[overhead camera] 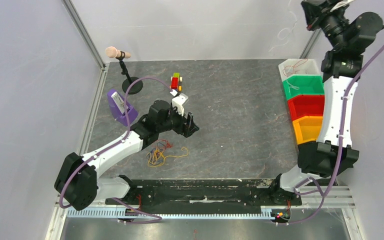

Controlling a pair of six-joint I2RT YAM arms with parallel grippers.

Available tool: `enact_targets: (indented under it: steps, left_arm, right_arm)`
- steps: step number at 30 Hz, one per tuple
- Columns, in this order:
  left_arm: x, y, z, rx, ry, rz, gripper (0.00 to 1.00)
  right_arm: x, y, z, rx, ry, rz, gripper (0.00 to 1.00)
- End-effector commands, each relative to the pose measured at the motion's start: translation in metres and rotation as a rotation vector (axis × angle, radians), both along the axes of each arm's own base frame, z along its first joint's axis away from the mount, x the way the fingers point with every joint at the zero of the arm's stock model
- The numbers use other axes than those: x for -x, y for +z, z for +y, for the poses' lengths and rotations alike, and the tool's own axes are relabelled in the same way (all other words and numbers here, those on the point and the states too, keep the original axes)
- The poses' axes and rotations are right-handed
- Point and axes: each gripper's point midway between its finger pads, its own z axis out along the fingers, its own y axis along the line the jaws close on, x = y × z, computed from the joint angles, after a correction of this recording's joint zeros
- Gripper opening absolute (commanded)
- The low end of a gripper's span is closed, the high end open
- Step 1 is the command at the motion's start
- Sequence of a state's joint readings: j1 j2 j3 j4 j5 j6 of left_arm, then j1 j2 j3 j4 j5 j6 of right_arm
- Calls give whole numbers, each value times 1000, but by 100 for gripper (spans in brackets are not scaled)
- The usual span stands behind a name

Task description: Untangle the cables

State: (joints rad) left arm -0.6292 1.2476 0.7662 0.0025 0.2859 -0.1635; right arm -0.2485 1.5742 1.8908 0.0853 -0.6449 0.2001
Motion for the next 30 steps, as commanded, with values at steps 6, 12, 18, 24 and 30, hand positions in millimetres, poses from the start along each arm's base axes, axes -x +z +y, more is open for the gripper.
enact_targets:
  steps: [6,12,18,24,30]
  left_arm:
    - [-9,11,0,36,23,-14,79]
    - [-11,8,1,42,32,-1,79]
    - [-11,3,3,41,35,19,79]
    - [-11,1,4,40,41,30,79]
    - [-13,-2,7,27,55,32,80]
  right_arm:
    - [6,48,-58,13,-74,-136,0]
    - [-10,33,-96,17,-164,-119,0]
    - [-27,17,-119,26,-228,-107,0]
    - [-35,9,-146,36,-293,-123,0]
    - [-34,18,-172,56,-353,-180,0]
